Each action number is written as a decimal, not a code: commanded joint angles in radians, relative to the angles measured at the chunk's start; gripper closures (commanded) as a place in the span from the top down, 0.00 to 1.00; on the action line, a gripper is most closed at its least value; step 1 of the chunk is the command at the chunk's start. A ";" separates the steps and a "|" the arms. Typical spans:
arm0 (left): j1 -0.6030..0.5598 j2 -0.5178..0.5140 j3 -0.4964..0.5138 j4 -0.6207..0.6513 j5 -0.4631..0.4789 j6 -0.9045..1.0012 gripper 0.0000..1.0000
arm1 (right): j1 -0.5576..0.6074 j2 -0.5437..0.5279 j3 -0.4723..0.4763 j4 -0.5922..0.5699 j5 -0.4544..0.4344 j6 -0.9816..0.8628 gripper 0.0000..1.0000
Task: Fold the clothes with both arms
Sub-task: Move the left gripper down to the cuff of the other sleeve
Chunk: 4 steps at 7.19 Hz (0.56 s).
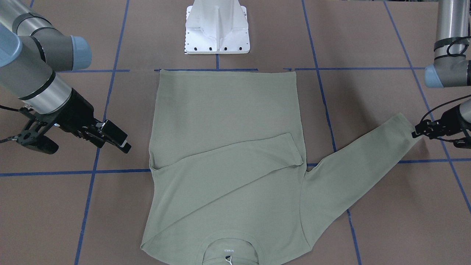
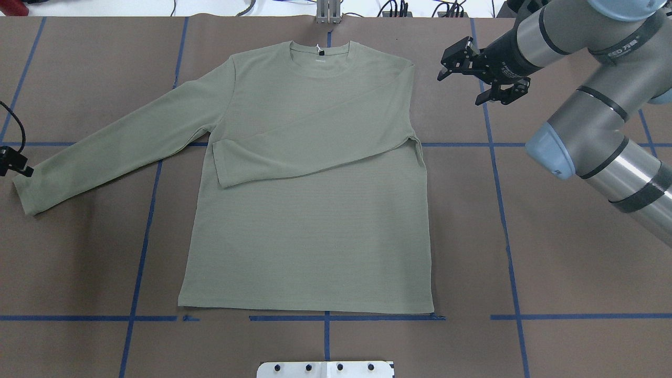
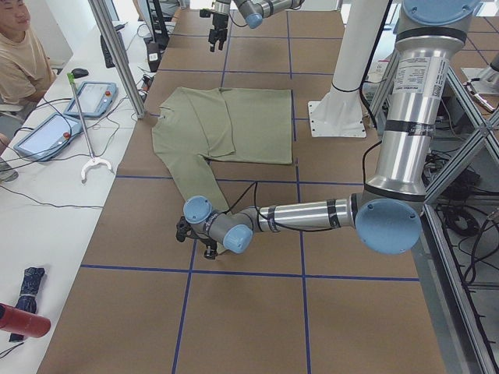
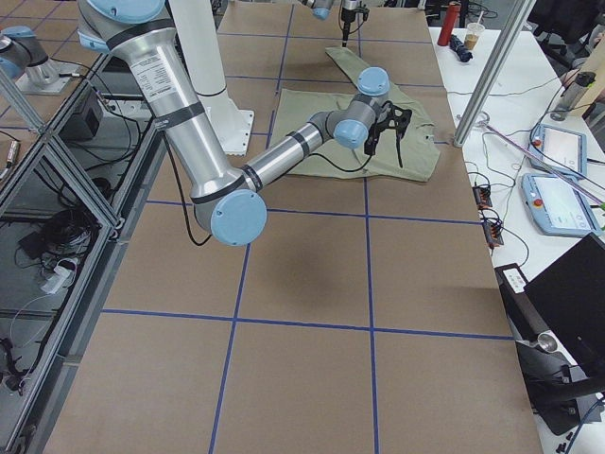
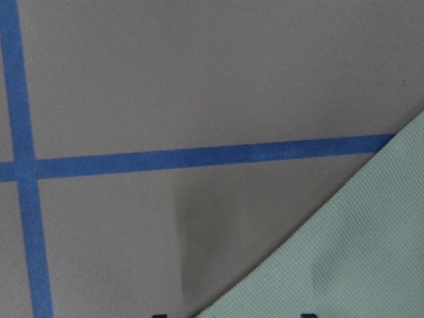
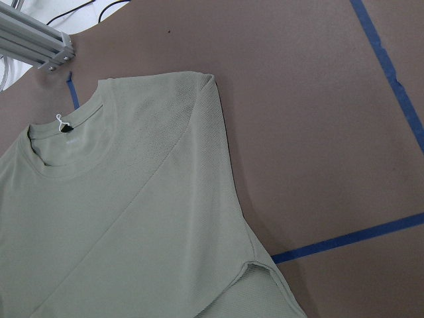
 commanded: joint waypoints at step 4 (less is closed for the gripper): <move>0.000 0.003 0.005 -0.009 -0.005 0.002 0.60 | -0.001 0.000 0.012 0.000 -0.003 0.005 0.99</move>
